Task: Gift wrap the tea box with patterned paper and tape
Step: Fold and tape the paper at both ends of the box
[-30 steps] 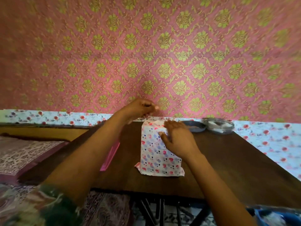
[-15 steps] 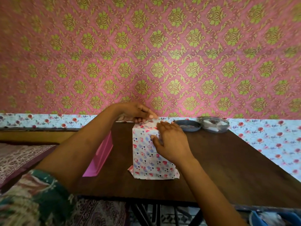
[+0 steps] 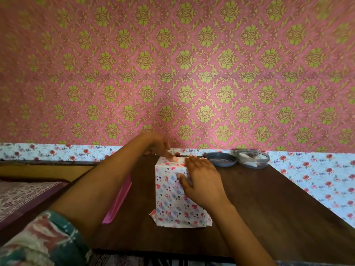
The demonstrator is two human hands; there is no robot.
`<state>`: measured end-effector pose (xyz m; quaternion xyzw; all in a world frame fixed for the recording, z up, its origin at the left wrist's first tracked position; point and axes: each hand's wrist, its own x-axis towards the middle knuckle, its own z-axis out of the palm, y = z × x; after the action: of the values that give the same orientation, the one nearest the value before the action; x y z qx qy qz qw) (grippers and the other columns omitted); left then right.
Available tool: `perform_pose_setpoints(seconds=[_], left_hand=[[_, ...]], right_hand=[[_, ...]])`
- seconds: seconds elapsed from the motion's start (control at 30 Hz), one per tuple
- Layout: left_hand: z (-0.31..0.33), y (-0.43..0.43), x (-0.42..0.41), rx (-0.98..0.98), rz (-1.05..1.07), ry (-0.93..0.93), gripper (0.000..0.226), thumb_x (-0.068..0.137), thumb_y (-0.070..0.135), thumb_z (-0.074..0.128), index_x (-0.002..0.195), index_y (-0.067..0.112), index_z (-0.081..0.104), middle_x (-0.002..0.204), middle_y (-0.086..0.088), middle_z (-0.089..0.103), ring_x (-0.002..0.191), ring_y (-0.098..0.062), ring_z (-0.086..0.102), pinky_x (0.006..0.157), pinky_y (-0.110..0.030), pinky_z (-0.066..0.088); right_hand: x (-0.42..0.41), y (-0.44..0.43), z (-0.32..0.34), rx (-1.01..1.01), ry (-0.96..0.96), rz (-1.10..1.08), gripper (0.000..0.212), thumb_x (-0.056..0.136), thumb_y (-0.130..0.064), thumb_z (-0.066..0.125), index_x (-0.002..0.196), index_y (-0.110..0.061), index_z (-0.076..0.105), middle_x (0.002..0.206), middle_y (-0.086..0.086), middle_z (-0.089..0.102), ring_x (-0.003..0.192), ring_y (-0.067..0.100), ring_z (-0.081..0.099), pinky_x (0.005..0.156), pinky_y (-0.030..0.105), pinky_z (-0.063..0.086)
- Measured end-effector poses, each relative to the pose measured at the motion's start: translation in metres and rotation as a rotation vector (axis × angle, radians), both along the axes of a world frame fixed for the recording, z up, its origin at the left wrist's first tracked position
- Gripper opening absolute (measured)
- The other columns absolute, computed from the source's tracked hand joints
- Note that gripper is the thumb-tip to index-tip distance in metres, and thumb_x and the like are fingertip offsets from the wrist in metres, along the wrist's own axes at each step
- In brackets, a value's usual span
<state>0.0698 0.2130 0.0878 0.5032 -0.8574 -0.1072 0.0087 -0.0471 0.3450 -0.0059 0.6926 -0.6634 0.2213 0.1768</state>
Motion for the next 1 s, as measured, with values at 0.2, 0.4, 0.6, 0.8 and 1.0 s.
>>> perform_pose_setpoints(seconds=[0.2,0.4,0.6,0.8,1.0], left_hand=[[-0.03,-0.004,0.017,0.45,0.137,0.49,0.047,0.088,0.037,0.059,0.129,0.018,0.048,0.121,-0.008,0.054,0.1,-0.02,0.053,0.066,-0.027,0.052],[-0.034,0.008,0.016,0.33,0.138,0.582,0.036,0.094,0.03,0.051,0.124,0.01,0.054,0.11,-0.006,0.056,0.103,-0.023,0.052,0.07,-0.031,0.051],[-0.03,0.028,0.002,0.161,0.037,0.554,0.055,0.091,0.047,0.049,0.119,0.001,0.058,0.119,-0.017,0.058,0.112,-0.032,0.054,0.092,-0.039,0.043],[-0.036,0.027,-0.011,0.098,0.046,0.337,0.05,0.085,0.057,0.051,0.066,0.01,0.053,0.069,-0.008,0.049,0.063,-0.016,0.047,0.057,-0.027,0.036],[-0.033,0.024,-0.008,0.218,0.087,0.342,0.068,0.083,0.053,0.055,0.117,-0.006,0.058,0.102,-0.017,0.056,0.082,-0.023,0.046,0.073,-0.032,0.039]], right_hand=[[0.002,-0.004,0.0,0.046,0.013,-0.061,0.079,0.081,-0.052,0.011,0.148,-0.01,0.02,0.154,0.006,0.023,0.142,0.018,0.02,0.117,0.03,0.006],[0.007,-0.007,0.001,0.048,-0.009,-0.106,0.08,0.08,-0.051,0.013,0.144,-0.005,0.026,0.151,0.012,0.029,0.14,0.022,0.024,0.117,0.034,0.009],[0.006,-0.003,-0.003,0.057,0.008,-0.105,0.069,0.094,-0.051,0.025,0.146,-0.006,0.021,0.153,0.012,0.025,0.141,0.022,0.021,0.117,0.034,0.006],[0.011,0.0,-0.002,0.062,0.006,-0.116,0.082,0.08,-0.051,0.01,0.147,-0.004,0.018,0.154,0.013,0.023,0.142,0.023,0.019,0.117,0.036,0.005],[0.014,0.005,-0.005,0.032,0.008,-0.106,0.082,0.081,-0.052,0.011,0.147,-0.003,0.017,0.154,0.014,0.022,0.142,0.025,0.02,0.117,0.036,0.005]])
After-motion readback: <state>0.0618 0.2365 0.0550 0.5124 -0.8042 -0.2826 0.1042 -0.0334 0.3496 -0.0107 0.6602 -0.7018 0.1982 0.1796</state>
